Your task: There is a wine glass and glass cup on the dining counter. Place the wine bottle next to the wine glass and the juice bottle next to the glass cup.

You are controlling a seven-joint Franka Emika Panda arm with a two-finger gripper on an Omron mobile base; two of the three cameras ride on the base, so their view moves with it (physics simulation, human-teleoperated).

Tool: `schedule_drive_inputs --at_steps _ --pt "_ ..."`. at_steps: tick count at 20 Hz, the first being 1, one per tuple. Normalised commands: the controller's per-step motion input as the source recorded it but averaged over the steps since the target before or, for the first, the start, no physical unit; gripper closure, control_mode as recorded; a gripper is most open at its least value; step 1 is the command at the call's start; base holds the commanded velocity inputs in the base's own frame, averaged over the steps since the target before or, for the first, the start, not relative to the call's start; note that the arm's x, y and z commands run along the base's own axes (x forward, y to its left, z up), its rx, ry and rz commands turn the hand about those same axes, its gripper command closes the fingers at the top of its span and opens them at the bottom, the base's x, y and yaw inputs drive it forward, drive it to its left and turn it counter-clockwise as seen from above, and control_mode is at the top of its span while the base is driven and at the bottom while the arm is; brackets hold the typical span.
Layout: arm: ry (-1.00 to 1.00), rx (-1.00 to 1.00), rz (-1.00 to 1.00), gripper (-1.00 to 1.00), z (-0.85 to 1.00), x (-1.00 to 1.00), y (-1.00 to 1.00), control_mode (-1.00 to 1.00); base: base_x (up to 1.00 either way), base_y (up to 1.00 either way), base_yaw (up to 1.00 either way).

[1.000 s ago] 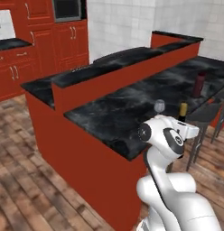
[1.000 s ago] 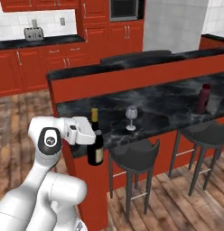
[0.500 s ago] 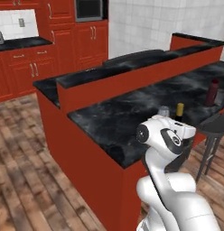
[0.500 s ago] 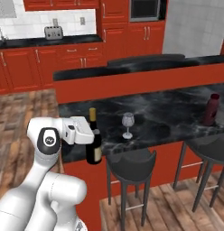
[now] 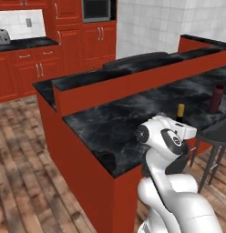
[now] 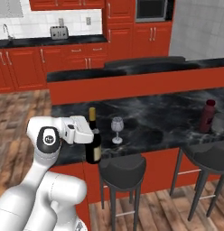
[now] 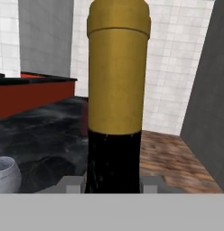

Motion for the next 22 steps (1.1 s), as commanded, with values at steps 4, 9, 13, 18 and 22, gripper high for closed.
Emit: schedule_drive_inputs --at_steps 4,9,13,18,22 --pt "0.0 0.0 0.0 1.0 0.0 0.0 0.0 1.0 0.45 -0.09 0.13" --pt "0.0 0.0 0.0 1.0 0.0 0.0 0.0 1.0 0.48 0.0 0.01" --pt "0.0 0.0 0.0 1.0 0.0 0.0 0.0 1.0 0.36 0.0 0.0" --pt "0.0 0.0 0.0 1.0 0.0 0.0 0.0 1.0 0.32 0.0 0.0" --pt "0.0 0.0 0.0 1.0 0.0 0.0 0.0 1.0 0.06 0.0 0.0"
